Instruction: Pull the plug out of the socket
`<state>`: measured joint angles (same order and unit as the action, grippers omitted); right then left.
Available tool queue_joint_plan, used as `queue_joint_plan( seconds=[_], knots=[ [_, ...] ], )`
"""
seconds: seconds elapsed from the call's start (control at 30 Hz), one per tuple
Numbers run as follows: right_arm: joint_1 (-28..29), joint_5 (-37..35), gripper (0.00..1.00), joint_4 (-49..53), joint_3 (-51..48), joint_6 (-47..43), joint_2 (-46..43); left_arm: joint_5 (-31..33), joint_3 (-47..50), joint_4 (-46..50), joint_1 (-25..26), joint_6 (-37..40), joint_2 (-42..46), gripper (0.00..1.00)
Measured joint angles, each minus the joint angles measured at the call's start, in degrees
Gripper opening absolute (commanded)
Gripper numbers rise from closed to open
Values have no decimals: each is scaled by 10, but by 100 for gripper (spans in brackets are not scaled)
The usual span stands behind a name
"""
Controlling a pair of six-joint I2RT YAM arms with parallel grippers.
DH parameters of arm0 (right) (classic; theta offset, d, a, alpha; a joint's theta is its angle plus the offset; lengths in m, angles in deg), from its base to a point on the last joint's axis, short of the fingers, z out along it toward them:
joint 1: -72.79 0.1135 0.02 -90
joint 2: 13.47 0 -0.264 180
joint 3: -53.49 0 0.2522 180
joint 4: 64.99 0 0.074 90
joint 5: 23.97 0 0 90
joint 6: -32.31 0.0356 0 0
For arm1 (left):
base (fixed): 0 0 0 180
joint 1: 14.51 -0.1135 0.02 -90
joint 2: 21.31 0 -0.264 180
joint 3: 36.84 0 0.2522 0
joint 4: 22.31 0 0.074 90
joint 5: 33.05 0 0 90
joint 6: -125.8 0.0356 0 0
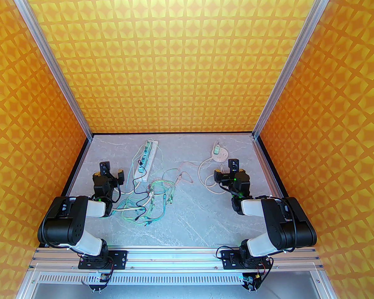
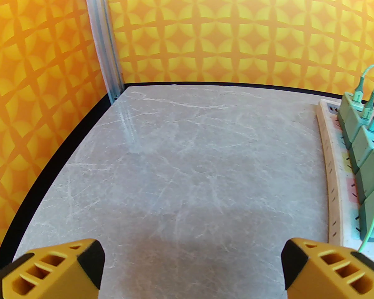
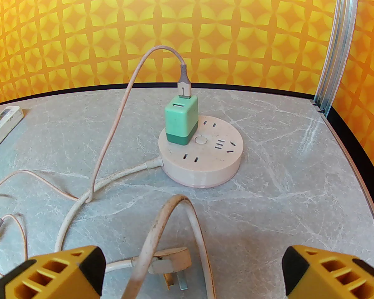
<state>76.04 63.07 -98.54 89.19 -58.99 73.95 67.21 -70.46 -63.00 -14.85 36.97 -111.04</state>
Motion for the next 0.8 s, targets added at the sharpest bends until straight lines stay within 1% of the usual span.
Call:
queue_joint_plan(
  seconds=[0.8],
  knots=[
    [0,0,98,0,0,0,0,-7,0,2,0,0,0,99]
  ],
)
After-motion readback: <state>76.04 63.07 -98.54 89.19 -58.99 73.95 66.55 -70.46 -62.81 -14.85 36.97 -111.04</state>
